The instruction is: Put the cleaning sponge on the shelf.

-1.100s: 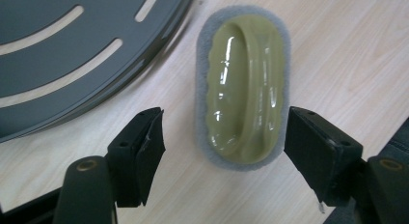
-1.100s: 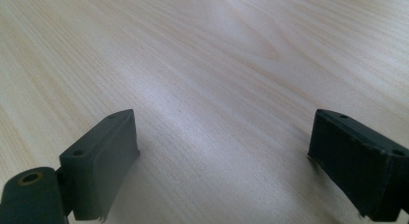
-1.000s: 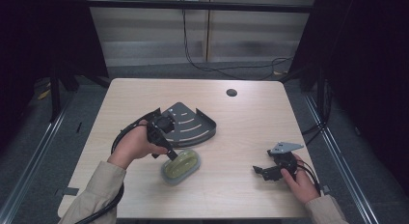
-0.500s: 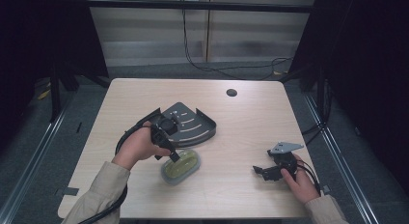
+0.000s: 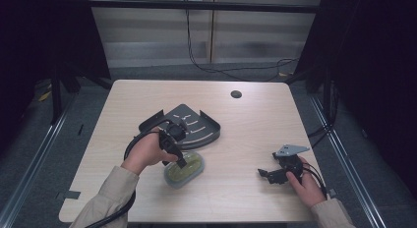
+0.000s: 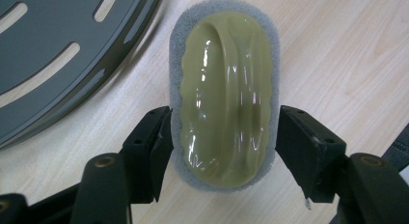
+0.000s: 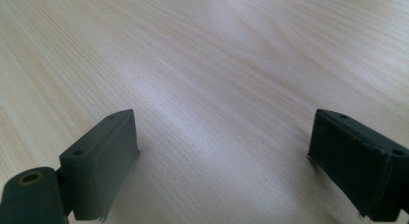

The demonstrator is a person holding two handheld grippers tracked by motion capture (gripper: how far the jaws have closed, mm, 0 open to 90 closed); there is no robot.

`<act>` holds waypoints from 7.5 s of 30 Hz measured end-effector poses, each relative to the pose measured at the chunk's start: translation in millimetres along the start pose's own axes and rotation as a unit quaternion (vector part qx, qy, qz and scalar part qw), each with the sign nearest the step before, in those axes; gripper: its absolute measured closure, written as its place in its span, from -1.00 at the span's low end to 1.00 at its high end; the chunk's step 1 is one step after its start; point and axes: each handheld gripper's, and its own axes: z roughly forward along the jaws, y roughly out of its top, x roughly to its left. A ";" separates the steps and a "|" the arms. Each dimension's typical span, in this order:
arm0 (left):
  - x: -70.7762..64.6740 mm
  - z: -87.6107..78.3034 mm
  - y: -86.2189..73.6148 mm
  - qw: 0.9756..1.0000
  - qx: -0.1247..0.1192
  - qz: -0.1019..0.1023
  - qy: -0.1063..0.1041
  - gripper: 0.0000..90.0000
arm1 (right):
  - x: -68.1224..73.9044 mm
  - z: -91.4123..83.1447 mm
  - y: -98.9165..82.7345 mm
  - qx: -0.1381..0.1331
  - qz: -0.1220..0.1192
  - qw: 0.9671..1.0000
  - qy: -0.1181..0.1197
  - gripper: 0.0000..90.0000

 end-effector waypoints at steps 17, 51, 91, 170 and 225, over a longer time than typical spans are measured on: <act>-3.6 11.6 5.7 1.000 0.000 0.005 0.003 0.03 | 0.1 0.0 0.0 0.000 0.001 1.000 0.000 -0.79; -1.3 19.5 7.2 1.000 0.011 0.001 0.011 0.58 | 0.1 0.0 0.0 0.000 0.001 1.000 0.000 -0.79; 25.4 -58.8 4.3 0.999 -0.020 -0.009 0.044 0.58 | 0.2 0.1 0.1 -0.001 0.001 1.000 -0.001 -0.79; 123.5 -35.8 45.4 0.992 -0.056 -0.063 0.089 0.58 | 0.1 0.1 0.1 -0.001 0.000 1.000 0.000 -0.79; 147.2 -7.2 21.8 0.984 -0.077 -0.109 0.116 0.01 | 0.6 -0.3 -0.2 -0.001 0.000 1.000 -0.002 -0.79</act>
